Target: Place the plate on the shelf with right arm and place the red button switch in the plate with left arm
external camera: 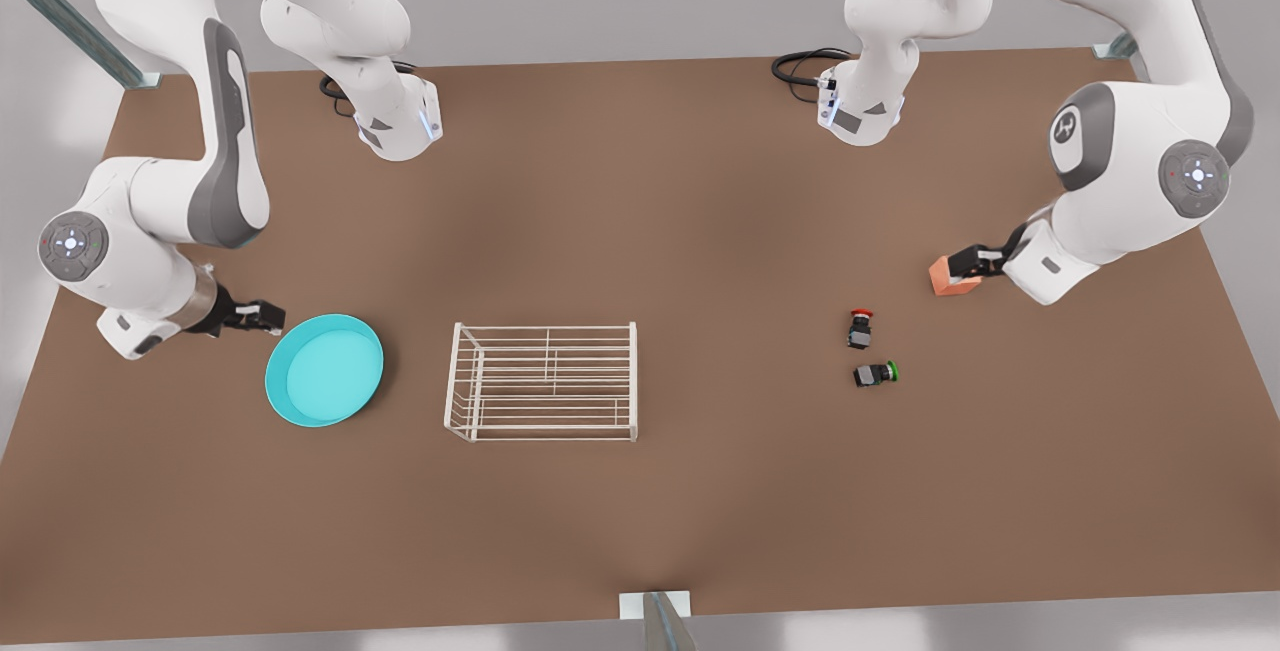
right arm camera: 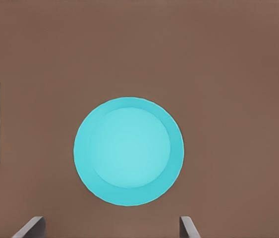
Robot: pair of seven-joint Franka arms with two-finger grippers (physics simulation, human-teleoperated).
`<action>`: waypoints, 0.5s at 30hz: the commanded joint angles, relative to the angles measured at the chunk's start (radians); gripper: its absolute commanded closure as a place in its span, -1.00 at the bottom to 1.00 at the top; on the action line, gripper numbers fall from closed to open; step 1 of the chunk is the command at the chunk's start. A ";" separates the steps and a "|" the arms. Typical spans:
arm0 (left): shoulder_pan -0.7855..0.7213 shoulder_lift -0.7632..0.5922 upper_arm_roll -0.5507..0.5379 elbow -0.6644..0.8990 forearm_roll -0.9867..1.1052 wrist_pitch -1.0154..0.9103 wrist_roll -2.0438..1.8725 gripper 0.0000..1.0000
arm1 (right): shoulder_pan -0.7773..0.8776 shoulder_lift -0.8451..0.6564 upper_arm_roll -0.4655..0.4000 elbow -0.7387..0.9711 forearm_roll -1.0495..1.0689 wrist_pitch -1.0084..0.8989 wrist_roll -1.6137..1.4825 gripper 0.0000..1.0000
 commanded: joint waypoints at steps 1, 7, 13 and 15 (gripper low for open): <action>-0.024 0.002 -0.002 -0.001 -0.002 0.041 0.006 -1.00 | 0.007 0.004 0.004 0.009 -0.004 0.066 -0.045 -1.00; -0.042 -0.120 -0.255 -0.321 0.050 0.236 -0.161 -1.00 | -0.050 0.133 -0.005 0.026 0.013 0.080 -0.235 -1.00; 0.005 -0.041 -0.252 -0.585 0.067 0.616 -0.120 -1.00 | -0.177 0.274 -0.002 0.046 0.142 0.065 -0.380 -1.00; 0.068 0.024 -0.251 -0.574 0.148 0.637 -0.061 -1.00 | -0.191 0.338 -0.002 0.082 0.192 0.080 -0.431 -1.00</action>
